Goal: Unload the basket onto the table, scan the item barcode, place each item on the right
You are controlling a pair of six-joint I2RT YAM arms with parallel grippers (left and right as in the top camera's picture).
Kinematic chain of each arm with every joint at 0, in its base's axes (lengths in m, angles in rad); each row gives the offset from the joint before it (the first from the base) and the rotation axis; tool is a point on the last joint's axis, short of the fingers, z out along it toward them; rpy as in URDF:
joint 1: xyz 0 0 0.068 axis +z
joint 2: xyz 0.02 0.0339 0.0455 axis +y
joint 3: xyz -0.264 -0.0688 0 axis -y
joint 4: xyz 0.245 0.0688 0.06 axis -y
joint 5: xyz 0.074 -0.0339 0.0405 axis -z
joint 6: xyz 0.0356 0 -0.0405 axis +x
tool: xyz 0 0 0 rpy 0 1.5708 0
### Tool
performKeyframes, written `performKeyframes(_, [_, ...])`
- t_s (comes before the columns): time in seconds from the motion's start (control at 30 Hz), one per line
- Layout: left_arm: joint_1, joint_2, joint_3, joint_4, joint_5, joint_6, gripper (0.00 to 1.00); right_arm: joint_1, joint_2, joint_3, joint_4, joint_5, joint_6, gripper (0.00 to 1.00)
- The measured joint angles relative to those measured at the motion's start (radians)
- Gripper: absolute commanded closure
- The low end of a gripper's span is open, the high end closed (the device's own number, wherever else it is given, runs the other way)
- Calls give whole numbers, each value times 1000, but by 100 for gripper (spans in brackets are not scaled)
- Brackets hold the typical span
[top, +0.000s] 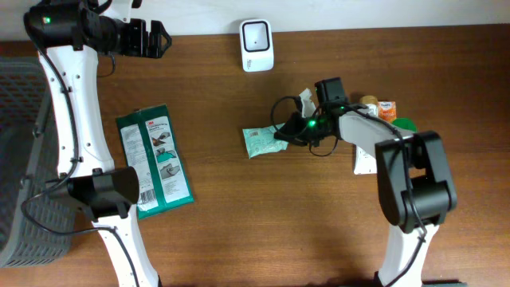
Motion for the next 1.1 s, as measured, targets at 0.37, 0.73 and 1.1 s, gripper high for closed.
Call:
performKeyframes(0.37, [0, 0, 0, 0, 0, 0, 1, -24, -569, 2, -172, 32, -67, 96])
performKeyframes(0.73, [0, 0, 0, -1, 0, 0, 1, 91, -500, 420, -553, 480, -127, 96])
performKeyframes(1.1, [0, 0, 0, 1, 0, 0, 1, 250, 19, 605, 205, 1172, -713, 96])
